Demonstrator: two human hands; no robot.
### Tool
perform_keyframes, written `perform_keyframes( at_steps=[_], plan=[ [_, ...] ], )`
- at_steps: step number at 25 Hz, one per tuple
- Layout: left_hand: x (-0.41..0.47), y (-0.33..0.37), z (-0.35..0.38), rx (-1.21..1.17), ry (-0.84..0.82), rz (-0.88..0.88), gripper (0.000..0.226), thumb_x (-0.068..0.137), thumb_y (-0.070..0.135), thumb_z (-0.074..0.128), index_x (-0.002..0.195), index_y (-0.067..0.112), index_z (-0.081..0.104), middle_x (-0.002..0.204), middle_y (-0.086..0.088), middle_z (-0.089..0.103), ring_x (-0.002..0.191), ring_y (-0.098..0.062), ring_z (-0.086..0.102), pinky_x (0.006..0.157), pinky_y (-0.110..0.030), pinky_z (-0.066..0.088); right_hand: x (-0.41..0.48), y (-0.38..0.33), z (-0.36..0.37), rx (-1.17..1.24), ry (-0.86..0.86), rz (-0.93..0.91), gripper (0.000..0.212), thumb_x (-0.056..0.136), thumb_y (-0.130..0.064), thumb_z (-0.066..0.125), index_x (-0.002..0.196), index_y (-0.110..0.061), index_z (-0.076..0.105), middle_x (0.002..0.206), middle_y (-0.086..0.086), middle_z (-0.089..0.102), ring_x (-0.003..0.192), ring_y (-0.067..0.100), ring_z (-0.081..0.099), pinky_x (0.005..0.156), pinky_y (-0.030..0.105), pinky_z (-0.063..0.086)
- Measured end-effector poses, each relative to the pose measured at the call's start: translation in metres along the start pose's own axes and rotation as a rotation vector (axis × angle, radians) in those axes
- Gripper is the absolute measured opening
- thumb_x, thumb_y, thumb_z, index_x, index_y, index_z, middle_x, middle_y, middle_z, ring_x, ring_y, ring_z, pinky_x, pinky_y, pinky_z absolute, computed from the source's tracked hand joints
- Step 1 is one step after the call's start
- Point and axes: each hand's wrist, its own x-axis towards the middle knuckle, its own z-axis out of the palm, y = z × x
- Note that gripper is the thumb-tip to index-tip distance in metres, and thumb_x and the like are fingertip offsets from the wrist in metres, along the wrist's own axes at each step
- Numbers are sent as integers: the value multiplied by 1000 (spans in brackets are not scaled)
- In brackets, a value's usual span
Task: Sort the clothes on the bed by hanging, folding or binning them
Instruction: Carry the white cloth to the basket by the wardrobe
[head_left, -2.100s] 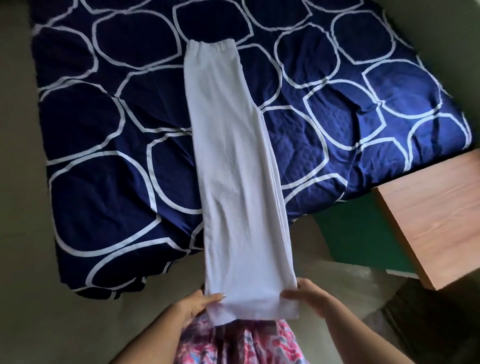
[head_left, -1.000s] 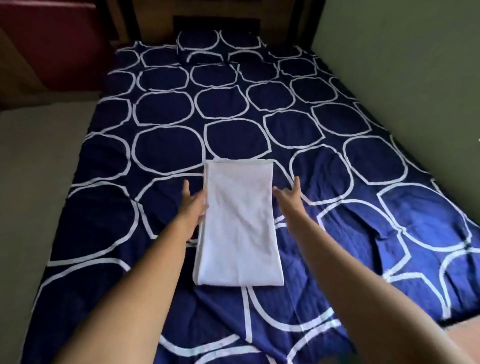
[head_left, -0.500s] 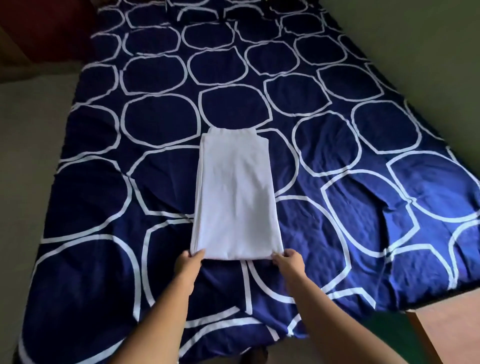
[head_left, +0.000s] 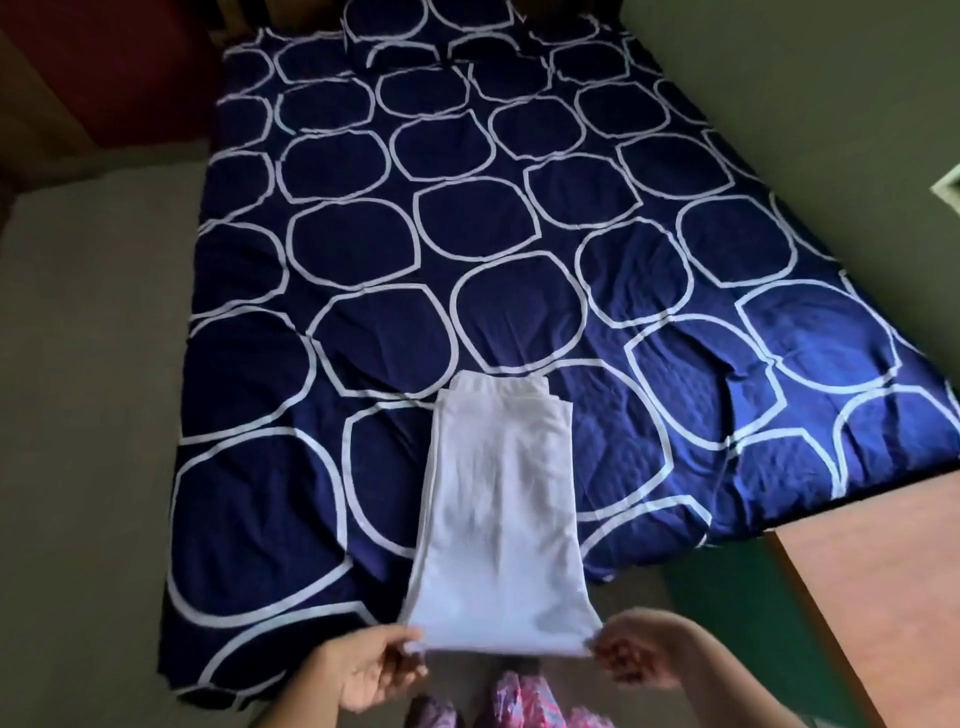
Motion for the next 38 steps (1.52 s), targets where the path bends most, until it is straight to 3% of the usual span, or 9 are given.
perform_keyframes(
  at_steps=[11, 13, 17, 19, 21, 26, 31, 34, 38],
  plan=[
    [-2, 235, 42, -223, 104, 519, 27, 91, 35, 60, 79, 11, 62, 58, -1, 67, 51, -10, 65, 41, -17, 49, -34, -222, -51, 142, 290, -567, 6, 91, -11, 61, 90, -6, 62, 63, 1, 70, 55, 8, 64, 57, 22, 48],
    [12, 266, 54, -175, 171, 649, 29, 88, 46, 62, 89, 17, 62, 74, 3, 67, 64, -14, 65, 50, -21, 48, -17, -252, -57, 224, 366, -673, 34, 92, -17, 61, 123, -13, 48, 94, 3, 68, 72, 10, 61, 58, 24, 45],
    [72, 268, 56, 241, 748, 753, 50, 70, 44, 80, 108, 18, 61, 101, 1, 60, 92, -26, 61, 82, -39, 53, 52, -254, -53, 0, 505, -496, 97, 78, -43, 72, 150, -21, 12, 141, 9, 42, 108, 22, 48, 79, 31, 44],
    [94, 262, 53, 204, 706, 656, 78, 64, 49, 81, 128, 17, 51, 127, -2, 55, 112, -29, 57, 97, -40, 47, 82, -241, -45, 23, 517, -408, 105, 63, -56, 75, 144, -16, 23, 127, 8, 52, 117, 27, 51, 96, 39, 45],
    [105, 262, 54, 161, 638, 557, 86, 70, 45, 80, 137, 8, 40, 136, -6, 48, 121, -31, 52, 99, -37, 44, 98, -235, -36, 98, 531, -374, 96, 54, -62, 74, 128, -13, 36, 120, 8, 55, 110, 30, 55, 90, 41, 49],
    [107, 253, 56, 100, 439, 405, 42, 82, 34, 73, 108, 9, 51, 106, -8, 58, 100, -24, 54, 88, -31, 40, 106, -235, -36, 203, 320, -401, 62, 68, -36, 82, 114, -3, 58, 99, 9, 68, 82, 26, 66, 61, 29, 47],
    [65, 221, 42, -85, 290, 521, 48, 72, 26, 81, 110, 7, 58, 97, -10, 69, 88, -25, 65, 74, -32, 49, 55, -237, -32, 127, 192, -448, 38, 76, -13, 74, 111, -2, 63, 95, 15, 70, 80, 27, 68, 63, 31, 56],
    [22, 209, 18, -87, 270, 605, 67, 51, 37, 88, 106, 8, 64, 98, -10, 73, 95, -27, 68, 91, -37, 51, 1, -254, -9, -33, 211, -538, 30, 73, -18, 77, 98, -6, 65, 75, 7, 66, 59, 18, 60, 46, 22, 44],
    [-32, 190, -38, -105, 306, 717, 86, 36, 55, 89, 106, 8, 69, 97, -10, 74, 95, -27, 70, 99, -42, 49, -66, -289, 52, -224, 252, -695, 49, 58, -24, 82, 98, -1, 67, 88, 14, 70, 78, 28, 66, 72, 40, 54]
  ],
)
